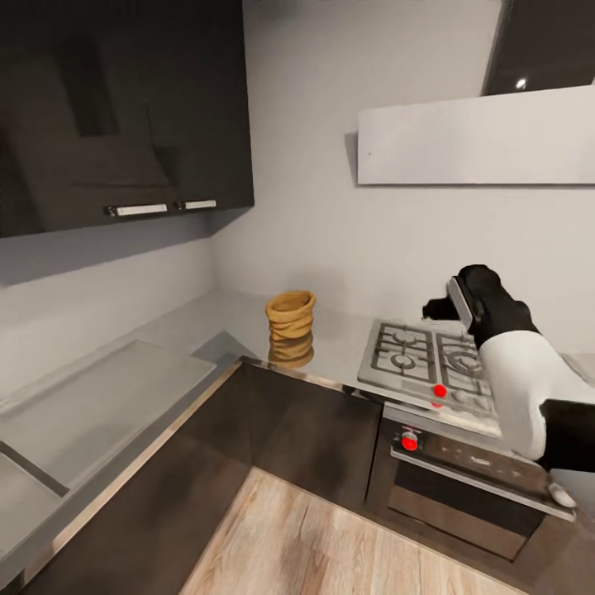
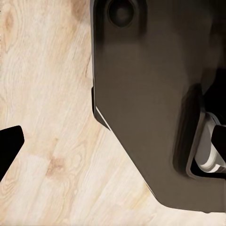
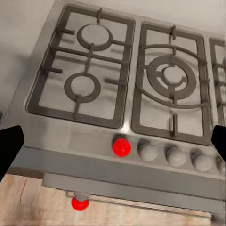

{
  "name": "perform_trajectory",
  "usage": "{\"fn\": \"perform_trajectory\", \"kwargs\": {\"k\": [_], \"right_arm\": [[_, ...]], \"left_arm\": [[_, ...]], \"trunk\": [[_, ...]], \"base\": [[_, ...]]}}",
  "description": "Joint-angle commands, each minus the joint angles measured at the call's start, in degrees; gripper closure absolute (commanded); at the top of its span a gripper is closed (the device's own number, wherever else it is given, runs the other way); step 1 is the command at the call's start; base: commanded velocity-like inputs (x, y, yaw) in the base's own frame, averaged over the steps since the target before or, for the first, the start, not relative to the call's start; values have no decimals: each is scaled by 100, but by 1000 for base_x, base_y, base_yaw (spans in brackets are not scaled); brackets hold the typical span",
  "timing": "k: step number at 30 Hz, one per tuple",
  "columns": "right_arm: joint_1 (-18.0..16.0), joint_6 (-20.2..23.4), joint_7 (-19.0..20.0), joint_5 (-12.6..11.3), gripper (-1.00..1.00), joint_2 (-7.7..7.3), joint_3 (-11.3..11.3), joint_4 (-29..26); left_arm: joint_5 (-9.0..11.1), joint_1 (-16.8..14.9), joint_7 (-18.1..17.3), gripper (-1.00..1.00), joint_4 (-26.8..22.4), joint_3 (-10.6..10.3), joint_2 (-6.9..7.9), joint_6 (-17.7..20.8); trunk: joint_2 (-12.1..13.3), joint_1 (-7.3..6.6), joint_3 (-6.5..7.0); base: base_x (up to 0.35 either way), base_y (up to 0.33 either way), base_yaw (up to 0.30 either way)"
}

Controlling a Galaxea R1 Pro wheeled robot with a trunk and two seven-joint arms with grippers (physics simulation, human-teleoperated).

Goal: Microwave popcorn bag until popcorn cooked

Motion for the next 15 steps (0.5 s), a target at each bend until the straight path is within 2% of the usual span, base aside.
{"fn": "perform_trajectory", "kwargs": {"k": [1,3,5,8,11,15], "right_arm": [[-387,21,-18,45,-100,-58,-27,458],[-860,29,-111,46,-100,-105,-46,804],[-1011,31,-135,47,-100,-120,-51,876],[-1089,54,-147,48,-100,-131,-52,1017],[-1117,62,-134,43,-100,-137,-63,1665],[-1124,56,-115,35,-100,-135,-82,1866]], "left_arm": [[3,2,11,-100,-13,6,-1,6],[1,2,9,-100,-13,6,-1,6],[1,2,9,-100,-13,6,-1,6],[1,2,8,-100,-13,7,-1,6],[1,2,9,-100,-13,7,-1,6],[2,2,8,-100,-13,6,-1,6]], "trunk": [[34,-20,8],[114,-64,44],[194,-108,80],[314,-174,134],[435,-240,188],[595,-328,260]], "base": [[0,0,0],[0,0,0],[0,0,0],[0,0,0],[0,0,0],[0,0,0]]}}
